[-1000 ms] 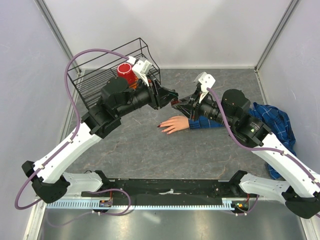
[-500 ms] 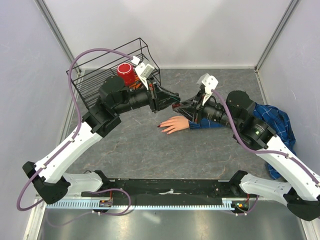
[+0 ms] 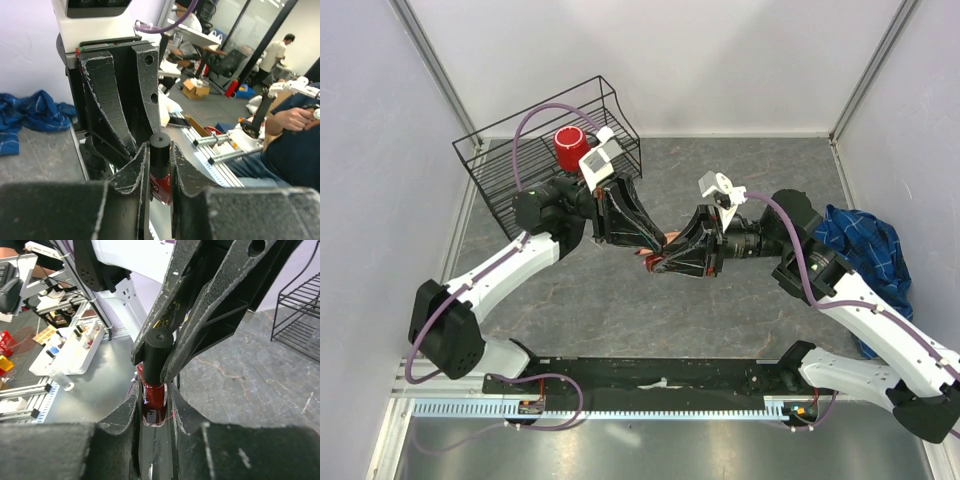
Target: Paint the nails
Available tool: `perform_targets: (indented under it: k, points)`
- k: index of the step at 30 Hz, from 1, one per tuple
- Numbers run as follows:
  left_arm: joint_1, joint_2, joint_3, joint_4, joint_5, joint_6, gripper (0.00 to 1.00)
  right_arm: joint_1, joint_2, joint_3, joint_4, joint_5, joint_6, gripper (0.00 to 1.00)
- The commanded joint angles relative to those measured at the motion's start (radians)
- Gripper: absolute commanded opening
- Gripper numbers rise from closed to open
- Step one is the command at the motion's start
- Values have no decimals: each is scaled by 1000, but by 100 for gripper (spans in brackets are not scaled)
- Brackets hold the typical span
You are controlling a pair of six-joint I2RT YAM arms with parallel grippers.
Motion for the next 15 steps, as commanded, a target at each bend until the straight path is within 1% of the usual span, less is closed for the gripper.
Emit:
perform_targets:
  k: [1,2,3,4,5,6,7,8,9,10,11,13,15]
  points:
    - [29,7,5,105,148,20,25,18,-6,109,96,12,-89,0]
    - [40,-16,-4,-100,130,171,33,16,-5,117,68,61,-107,0]
    - [54,-48,-6,-230,119,273,39,15,2,124,36,82,-129,0]
    - [57,-113,-4,-367,101,389,50,15,5,143,-36,110,-180,0]
    - [59,-153,18,-737,35,661,55,15,9,152,-64,151,-201,0]
    - [59,-180,37,-879,-11,788,61,15,20,161,-92,173,-225,0]
    - [59,-222,57,-973,-52,861,67,15,25,180,-138,191,-262,0]
    - [62,-234,65,-1065,-103,930,69,15,26,189,-156,207,-277,0]
    - [63,-242,77,-1113,-123,956,73,15,35,195,-170,231,-293,0]
    - [63,-250,89,-1135,-137,969,90,15,40,209,-201,241,-305,0]
    - [63,-260,92,-1150,-157,984,95,13,46,219,-215,259,-325,0]
    - [63,-274,105,-1216,-204,997,100,13,55,239,-247,319,-325,0]
    - [62,-293,115,-1286,-313,1018,100,16,63,250,-262,362,-353,0]
